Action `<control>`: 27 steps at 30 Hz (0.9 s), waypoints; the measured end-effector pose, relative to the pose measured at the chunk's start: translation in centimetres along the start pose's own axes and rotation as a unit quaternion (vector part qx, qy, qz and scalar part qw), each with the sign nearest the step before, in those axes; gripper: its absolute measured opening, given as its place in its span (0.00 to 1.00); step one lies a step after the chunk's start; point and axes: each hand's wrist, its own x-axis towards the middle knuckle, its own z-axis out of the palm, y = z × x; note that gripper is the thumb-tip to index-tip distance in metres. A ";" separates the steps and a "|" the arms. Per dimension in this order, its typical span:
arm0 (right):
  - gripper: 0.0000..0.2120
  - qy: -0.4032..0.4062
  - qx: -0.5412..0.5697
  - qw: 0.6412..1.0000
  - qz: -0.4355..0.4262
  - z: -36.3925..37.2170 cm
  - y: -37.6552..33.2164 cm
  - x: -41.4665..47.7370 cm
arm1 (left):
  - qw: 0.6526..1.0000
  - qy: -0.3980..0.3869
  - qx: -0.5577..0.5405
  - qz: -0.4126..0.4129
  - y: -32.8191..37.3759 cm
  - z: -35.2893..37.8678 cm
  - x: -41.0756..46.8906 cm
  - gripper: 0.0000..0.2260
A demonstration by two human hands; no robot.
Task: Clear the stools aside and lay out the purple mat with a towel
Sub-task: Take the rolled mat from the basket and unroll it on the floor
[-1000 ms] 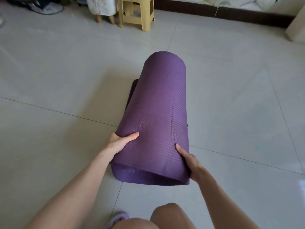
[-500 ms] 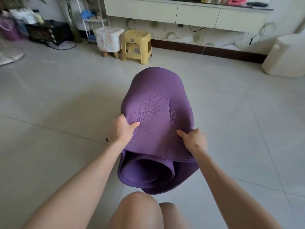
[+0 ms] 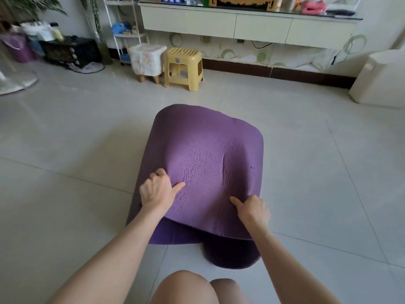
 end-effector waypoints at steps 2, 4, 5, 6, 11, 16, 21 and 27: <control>0.29 -0.012 0.011 0.999 0.029 1.9 1.5 0.0 | 0.999 -0.036 -0.004 -0.021 -0.7 3.0 -0.5 0.37; 0.30 -0.015 0.024 0.998 0.048 3.3 2.4 0.3 | 0.996 -0.065 -0.018 -0.049 -1.2 5.6 -1.0 0.40; 0.32 -0.018 0.036 0.997 0.059 3.9 2.7 0.4 | 0.993 -0.084 -0.027 -0.072 -1.6 6.7 -1.3 0.43; 0.37 -0.021 0.051 0.996 0.068 4.3 2.8 0.6 | 0.990 -0.102 -0.031 -0.096 -1.9 7.3 -1.5 0.46; 0.51 -0.031 0.052 0.996 0.063 6.1 3.5 1.7 | 0.994 -0.104 0.018 0.017 -1.9 9.1 -1.8 0.48; 0.39 -0.021 0.167 0.984 0.051 5.9 5.4 2.3 | 0.919 -0.159 0.070 0.355 3.9 9.7 -2.0 0.53; 0.35 -0.032 0.290 0.956 0.036 5.6 7.9 5.0 | 0.873 -0.181 0.130 0.433 6.6 11.7 -2.7 0.58; 0.44 -0.231 0.345 0.896 0.159 5.5 10.6 6.4 | 0.870 -0.204 0.144 0.425 5.4 12.6 -1.8 0.58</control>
